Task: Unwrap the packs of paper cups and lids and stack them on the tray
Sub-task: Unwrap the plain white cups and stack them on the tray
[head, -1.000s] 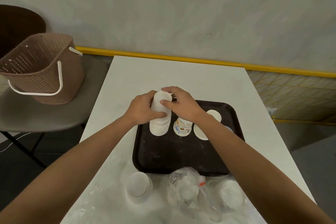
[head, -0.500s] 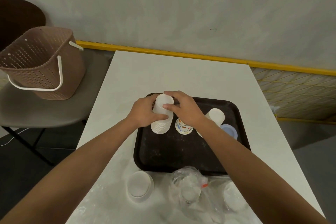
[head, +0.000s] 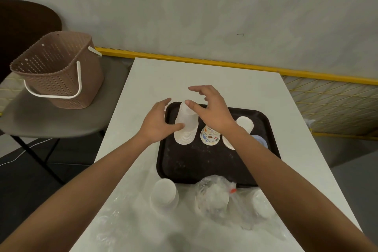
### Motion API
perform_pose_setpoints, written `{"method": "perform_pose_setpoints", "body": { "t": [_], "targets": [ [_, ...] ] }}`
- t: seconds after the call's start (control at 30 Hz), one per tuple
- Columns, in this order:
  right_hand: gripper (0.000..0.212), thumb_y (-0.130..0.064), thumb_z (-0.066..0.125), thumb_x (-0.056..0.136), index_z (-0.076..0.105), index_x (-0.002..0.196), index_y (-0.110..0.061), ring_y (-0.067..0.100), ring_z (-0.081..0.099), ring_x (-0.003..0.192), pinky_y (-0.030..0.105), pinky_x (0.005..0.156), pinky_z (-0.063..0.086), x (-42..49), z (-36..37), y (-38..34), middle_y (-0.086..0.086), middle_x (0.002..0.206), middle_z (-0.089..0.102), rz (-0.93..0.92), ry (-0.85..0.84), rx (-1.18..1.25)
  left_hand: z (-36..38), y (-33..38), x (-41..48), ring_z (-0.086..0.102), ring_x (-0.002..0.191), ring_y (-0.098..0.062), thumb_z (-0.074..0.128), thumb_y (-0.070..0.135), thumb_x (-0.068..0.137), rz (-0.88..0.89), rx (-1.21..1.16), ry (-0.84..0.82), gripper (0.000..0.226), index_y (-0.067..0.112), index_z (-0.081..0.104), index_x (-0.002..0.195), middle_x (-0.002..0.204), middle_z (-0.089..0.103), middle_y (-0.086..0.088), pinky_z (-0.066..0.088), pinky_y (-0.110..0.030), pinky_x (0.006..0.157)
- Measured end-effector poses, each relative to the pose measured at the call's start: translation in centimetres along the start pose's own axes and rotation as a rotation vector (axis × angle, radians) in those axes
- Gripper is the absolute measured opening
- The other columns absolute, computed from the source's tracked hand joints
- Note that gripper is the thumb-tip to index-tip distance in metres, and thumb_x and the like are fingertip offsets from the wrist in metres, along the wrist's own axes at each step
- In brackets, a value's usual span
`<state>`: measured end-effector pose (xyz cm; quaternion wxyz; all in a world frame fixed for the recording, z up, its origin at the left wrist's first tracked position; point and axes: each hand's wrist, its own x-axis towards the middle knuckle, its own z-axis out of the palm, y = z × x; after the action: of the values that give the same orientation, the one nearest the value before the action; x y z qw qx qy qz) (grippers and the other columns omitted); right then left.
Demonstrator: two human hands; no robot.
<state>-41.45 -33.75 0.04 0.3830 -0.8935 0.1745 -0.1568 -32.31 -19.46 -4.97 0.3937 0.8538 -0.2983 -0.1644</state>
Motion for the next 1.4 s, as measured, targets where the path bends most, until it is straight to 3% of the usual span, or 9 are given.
{"method": "perform_pose_setpoints", "body": {
  "t": [0.27,0.53,0.77,0.9,1.03,1.13,1.4],
  "targets": [
    [0.037,-0.034,0.063,0.088,0.057,0.123,-0.025,0.006,0.051,0.108,0.023,0.093,0.042,-3.7,1.2,-3.6,-0.005,0.123,0.056,-0.065,-0.101,0.014,-2.8,-1.4,-5.2,0.048,0.123,-0.016,0.079,0.036,0.072,-0.001,-0.085,0.028,0.084,0.023,0.035,0.143,0.146,0.037,0.003,0.042,-0.028,0.094],
    [0.042,-0.035,0.064,0.087,0.054,0.126,-0.023,0.004,0.051,0.099,0.018,0.082,0.041,-8.6,3.3,-5.5,-0.005,0.119,0.057,-0.021,-0.262,-0.086,-3.4,-4.4,-11.7,0.043,0.127,-0.013,0.084,0.035,0.067,0.009,-0.096,-0.211,0.091,0.028,0.034,0.143,0.145,0.036,0.007,0.038,-0.026,0.096],
    [0.053,-0.026,0.072,0.081,0.051,0.13,-0.017,0.015,0.055,0.105,0.022,0.086,0.044,-11.9,5.0,-5.6,0.004,0.125,0.055,0.076,-0.412,-0.159,-2.1,-5.5,-14.8,0.042,0.126,-0.014,0.088,0.031,0.062,0.022,-0.014,-0.356,0.096,0.03,0.034,0.142,0.14,0.039,0.008,0.041,-0.029,0.1],
    [0.058,-0.023,0.074,0.079,0.05,0.131,-0.014,0.016,0.053,0.11,0.02,0.083,0.039,-13.3,5.8,-5.2,0.005,0.126,0.054,0.084,-0.474,-0.251,-0.7,-5.9,-15.2,0.047,0.122,-0.016,0.088,0.027,0.061,0.011,0.013,-0.358,0.091,0.022,0.04,0.139,0.135,0.047,0.004,0.044,-0.033,0.099],
    [0.061,-0.025,0.077,0.075,0.052,0.129,-0.014,0.02,0.055,0.111,0.028,0.092,0.044,-14.2,6.5,-4.5,0.006,0.122,0.055,0.117,-0.507,-0.29,0.5,-6.5,-15.2,0.054,0.113,-0.016,0.088,0.025,0.059,0.001,0.015,-0.344,0.081,0.02,0.049,0.129,0.125,0.057,0.003,0.046,-0.032,0.095],
    [0.058,-0.028,0.077,0.075,0.054,0.127,-0.014,0.02,0.054,0.109,0.028,0.091,0.043,-14.4,6.9,-4.3,0.006,0.12,0.055,0.122,-0.493,-0.273,1.2,-6.6,-15.3,0.057,0.108,-0.017,0.088,0.025,0.059,0.001,0.011,-0.328,0.076,0.02,0.053,0.126,0.119,0.061,0.003,0.048,-0.033,0.092],
    [0.059,-0.026,0.081,0.067,0.057,0.12,-0.022,0.018,0.052,0.108,0.029,0.088,0.041,-14.5,7.9,-3.5,0.001,0.117,0.056,0.118,-0.51,-0.307,1.9,-6.5,-15.4,0.061,0.103,-0.018,0.088,0.028,0.059,0.035,0.026,-0.259,0.072,0.017,0.058,0.123,0.114,0.066,0.002,0.047,-0.026,0.086]
  ]
}}
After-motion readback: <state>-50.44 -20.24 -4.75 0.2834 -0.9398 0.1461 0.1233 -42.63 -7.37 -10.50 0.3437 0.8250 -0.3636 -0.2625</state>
